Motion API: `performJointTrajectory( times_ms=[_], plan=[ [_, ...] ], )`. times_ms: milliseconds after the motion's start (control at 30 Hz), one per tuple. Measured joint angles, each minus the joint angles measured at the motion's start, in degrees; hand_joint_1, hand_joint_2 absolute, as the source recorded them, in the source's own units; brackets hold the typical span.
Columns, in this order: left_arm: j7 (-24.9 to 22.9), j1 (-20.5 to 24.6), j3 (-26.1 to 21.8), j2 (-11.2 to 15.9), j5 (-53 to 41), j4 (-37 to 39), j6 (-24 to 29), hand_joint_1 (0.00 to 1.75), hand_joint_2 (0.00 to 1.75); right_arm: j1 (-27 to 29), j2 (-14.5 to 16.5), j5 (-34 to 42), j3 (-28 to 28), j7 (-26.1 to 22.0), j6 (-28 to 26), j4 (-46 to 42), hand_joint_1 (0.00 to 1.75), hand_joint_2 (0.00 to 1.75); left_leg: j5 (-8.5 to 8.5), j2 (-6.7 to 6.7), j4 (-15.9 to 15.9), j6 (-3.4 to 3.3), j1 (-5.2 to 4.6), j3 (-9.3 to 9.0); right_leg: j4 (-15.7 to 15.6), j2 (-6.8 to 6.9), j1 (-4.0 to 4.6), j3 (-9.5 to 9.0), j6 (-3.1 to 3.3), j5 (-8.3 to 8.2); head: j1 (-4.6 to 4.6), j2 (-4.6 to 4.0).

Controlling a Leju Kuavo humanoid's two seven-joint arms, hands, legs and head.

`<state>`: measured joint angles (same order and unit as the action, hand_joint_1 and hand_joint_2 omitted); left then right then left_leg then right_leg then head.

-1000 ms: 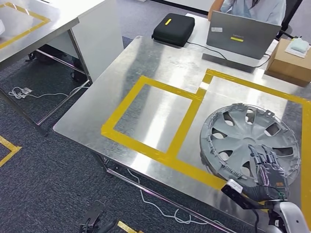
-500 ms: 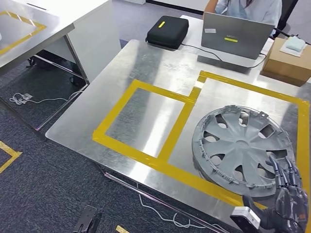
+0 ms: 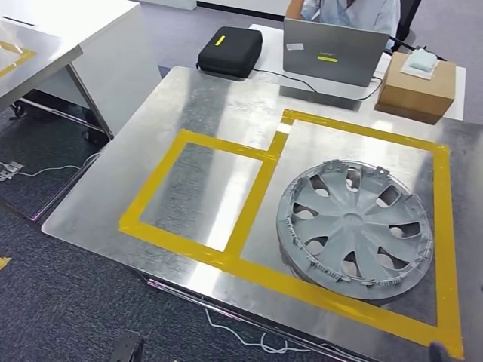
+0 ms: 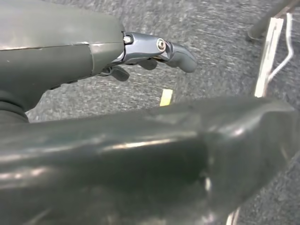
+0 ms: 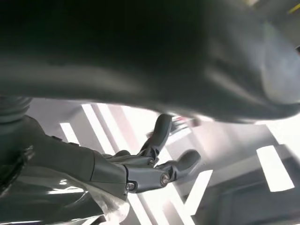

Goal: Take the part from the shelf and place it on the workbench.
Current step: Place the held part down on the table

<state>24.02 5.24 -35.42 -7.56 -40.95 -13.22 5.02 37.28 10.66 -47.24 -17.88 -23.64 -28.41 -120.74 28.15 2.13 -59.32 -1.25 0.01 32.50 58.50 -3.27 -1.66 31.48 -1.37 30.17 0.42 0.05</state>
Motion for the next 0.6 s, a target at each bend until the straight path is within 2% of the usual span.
performJointTrajectory(
  times_ms=[67, 133, 200, 233, 267, 300, 333, 400, 433, 467, 533, 600],
  plan=[
    [0.29, -0.18, -0.53, -0.18, 0.18, 0.00, 0.01, 0.00, 0.00, 0.38, 2.52, 1.77, -3.91, 1.09, -1.70, 0.93, 0.00, 0.00, -0.04, -0.46, 0.95, 0.03, 0.00, -0.31, -0.21, -0.26, -0.12, 0.23, -0.77, -0.02, -0.16, 0.00],
    [0.50, -0.33, -1.00, -0.33, 0.22, 0.00, 0.06, 0.00, 0.00, 0.37, 4.07, 2.88, -6.77, 2.75, -4.04, 2.87, 0.00, 0.00, -0.43, -1.07, 1.94, -0.27, 0.25, -0.78, 1.76, 0.80, 0.04, 1.24, -1.16, 1.39, -0.03, 0.00],
    [0.61, -0.57, -1.48, -0.40, 0.26, 0.00, 0.11, 0.00, 0.00, -0.04, 5.25, 3.45, -9.02, 4.96, -6.43, 6.00, 0.00, 0.00, -0.56, -1.70, 2.36, -0.63, 0.21, -0.99, 8.04, 2.23, 0.18, 4.31, -1.26, 4.77, 0.15, -0.01],
    [0.62, -0.75, -1.70, -0.42, 0.27, 0.00, 0.10, 0.00, 0.00, -0.32, 5.72, 3.47, -10.00, 6.13, -7.61, 7.79, 0.00, 0.00, -0.52, -2.03, 2.35, -0.71, 0.06, -0.98, 11.64, 2.53, 0.19, 6.14, -1.33, 6.31, 0.21, -0.01],
    [0.62, -0.94, -1.91, -0.47, 0.26, 0.01, 0.05, 0.00, 0.00, -0.68, 6.10, 3.34, -10.94, 7.44, -8.73, 9.71, 0.00, 0.00, -0.49, -2.35, 2.34, -0.77, -0.13, -1.00, 14.14, 2.68, 0.20, 7.40, -1.36, 7.04, 0.21, -0.01],
    [0.62, -1.06, -2.09, -0.51, 0.24, 0.01, -0.01, 0.00, 0.00, -1.14, 6.38, 3.15, -11.88, 8.66, -9.67, 11.53, 0.00, 0.00, -0.46, -2.62, 2.33, -0.80, -0.30, -1.03, 14.70, 2.75, 0.23, 7.70, -1.33, 6.70, 0.21, -0.01],
    [0.64, -1.13, -2.24, -0.58, 0.21, 0.02, -0.08, 0.00, 0.00, -1.81, 6.61, 2.90, -12.97, 9.86, -10.27, 13.31, 0.00, 0.00, -0.43, -2.85, 2.32, -0.82, -0.45, -1.10, 12.90, 2.81, 0.30, 6.76, -1.19, 5.26, 0.22, -0.01],
    [0.74, -1.10, -2.49, -0.78, 0.16, 0.02, -0.28, 0.00, 0.00, -4.19, 6.93, 2.29, -16.08, 11.93, -10.74, 16.82, 0.00, 0.00, -0.35, -3.15, 2.29, -0.76, -0.71, -1.30, 4.97, 3.19, 0.58, 2.57, -0.58, 1.62, 0.21, -0.01],
    [0.83, -1.05, -2.62, -0.88, 0.14, 0.01, -0.43, 0.00, 0.00, -5.87, 7.06, 2.03, -18.31, 12.60, -10.82, 18.62, 0.00, 0.00, -0.27, -3.26, 2.19, -0.63, -0.87, -1.37, 1.46, 3.39, 0.75, 0.76, -0.27, 0.44, 0.18, -0.01],
    [0.94, -1.01, -2.78, -0.96, 0.13, 0.01, -0.58, 0.00, 0.00, -7.72, 7.17, 1.96, -20.88, 12.88, -10.89, 20.42, 0.00, 0.00, -0.19, -3.35, 2.09, -0.50, -0.98, -1.40, -0.69, 3.55, 0.87, -0.32, -0.04, -0.05, 0.15, -0.01],
    [1.14, -0.99, -3.08, -1.03, 0.10, 0.01, -0.82, 0.00, 0.00, -11.59, 7.52, 2.38, -26.71, 11.96, -11.05, 24.25, 0.00, 0.00, 0.07, -3.40, 1.84, -0.73, -1.14, -1.34, -1.59, 3.60, 0.98, -0.90, -0.09, -0.21, 0.13, -0.01],
    [1.26, -1.04, -3.31, -1.01, 0.02, 0.02, -0.89, 0.00, 0.00, -16.18, 7.85, 2.78, -33.53, 8.06, -11.19, 29.08, 0.00, 0.00, 0.12, -3.38, 1.64, -1.07, -1.23, -1.29, -1.77, 3.58, 0.81, -1.26, -0.48, -0.54, 0.13, -0.01]
  ],
)
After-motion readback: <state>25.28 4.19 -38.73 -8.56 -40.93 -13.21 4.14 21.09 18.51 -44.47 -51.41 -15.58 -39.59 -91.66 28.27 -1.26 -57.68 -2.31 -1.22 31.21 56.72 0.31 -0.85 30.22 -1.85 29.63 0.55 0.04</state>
